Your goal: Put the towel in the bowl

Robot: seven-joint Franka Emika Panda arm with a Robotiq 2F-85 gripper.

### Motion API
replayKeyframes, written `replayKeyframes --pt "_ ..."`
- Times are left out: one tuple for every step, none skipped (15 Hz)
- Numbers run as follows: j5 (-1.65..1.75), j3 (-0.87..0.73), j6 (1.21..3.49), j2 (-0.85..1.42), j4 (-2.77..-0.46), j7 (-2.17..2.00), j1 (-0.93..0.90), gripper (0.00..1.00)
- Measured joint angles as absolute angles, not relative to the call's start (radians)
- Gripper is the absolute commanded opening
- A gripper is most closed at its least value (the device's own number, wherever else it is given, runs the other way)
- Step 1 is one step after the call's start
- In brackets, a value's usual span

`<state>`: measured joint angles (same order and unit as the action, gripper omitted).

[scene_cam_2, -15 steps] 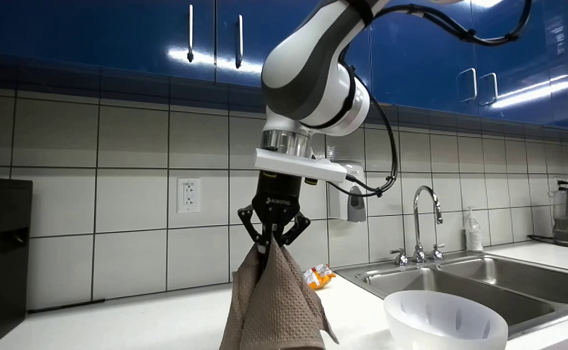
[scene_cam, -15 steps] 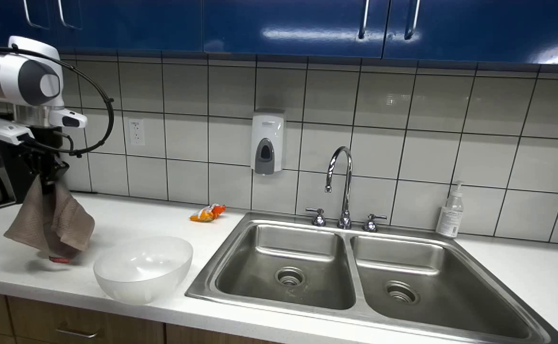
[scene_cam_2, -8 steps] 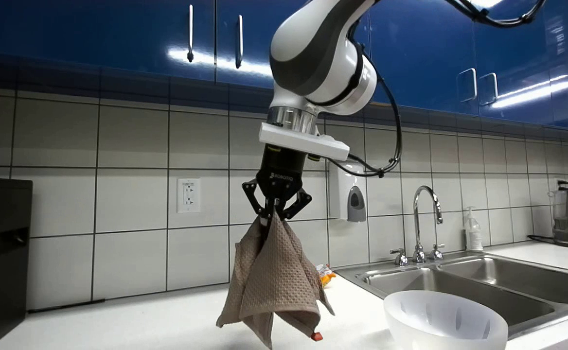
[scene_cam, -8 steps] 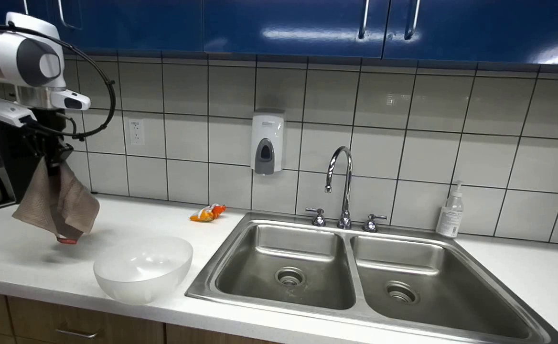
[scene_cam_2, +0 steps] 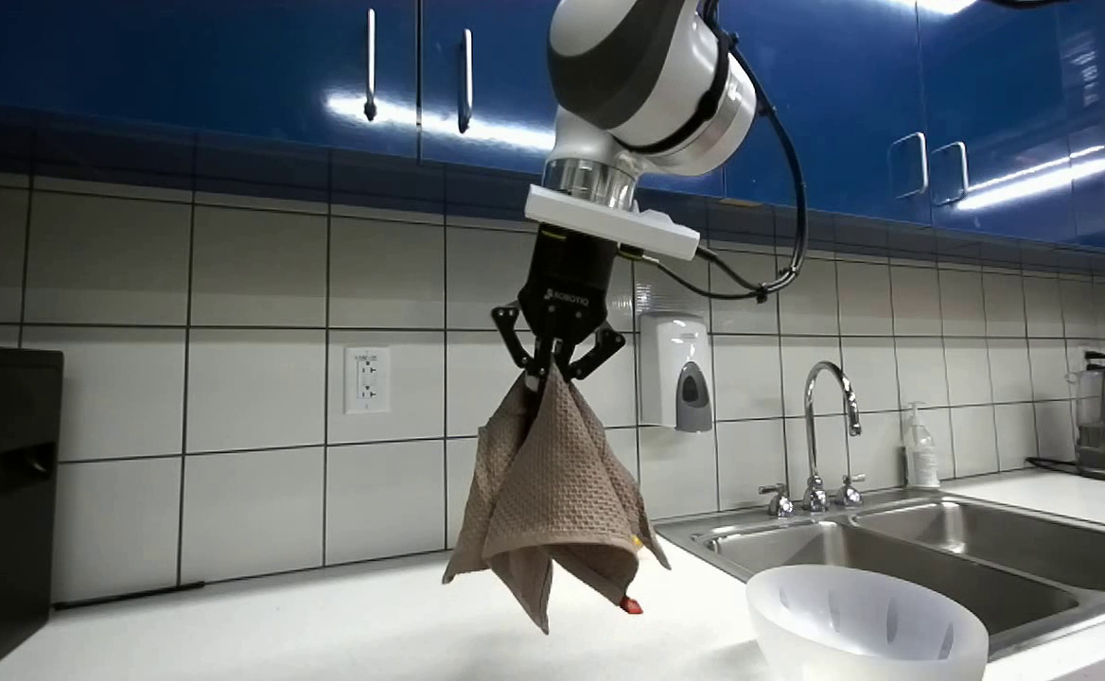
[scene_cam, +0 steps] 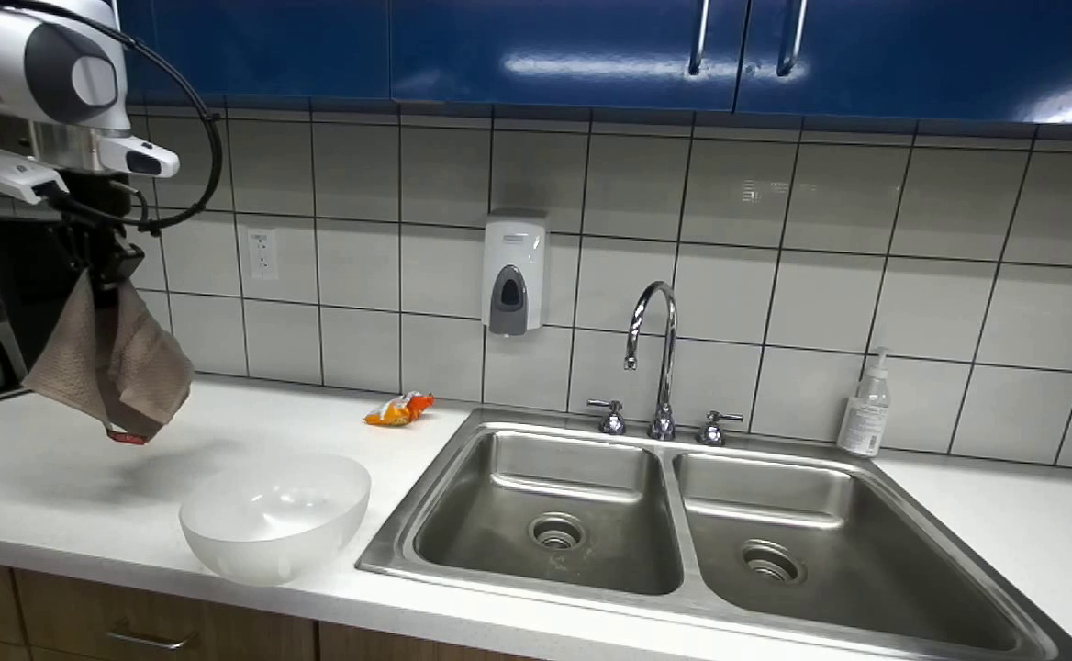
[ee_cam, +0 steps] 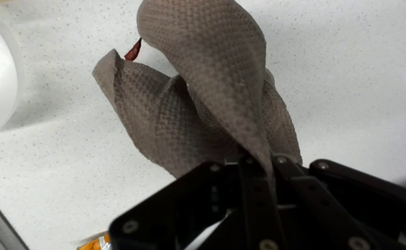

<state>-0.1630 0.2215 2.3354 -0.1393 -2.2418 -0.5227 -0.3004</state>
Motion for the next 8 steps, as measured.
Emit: replayKeyframes --pt "-0.163 0.221 2.329 -0.148 -2.243 -0.523 -0.294 0.01" --pt "-0.163 0.221 2.32 -0.156 -2.244 -0.523 -0.286 0.01" --pt "-0.163 0.221 2.311 -0.163 -2.245 -0.523 -0.278 0.01" --pt "-0.163 0.221 2.303 -0.169 -2.246 -0.523 -0.269 0.01" --pt "-0.163 0.22 2.295 -0.175 -2.248 -0.523 -0.26 0.01" --pt "-0.163 0.219 2.289 -0.182 -2.251 -0.523 -0.251 0.01" --pt "-0.163 0.217 2.283 -0.189 -2.254 -0.523 -0.243 0.01" --pt "-0.163 0.215 2.278 -0.199 -2.259 -0.523 -0.236 0.01"
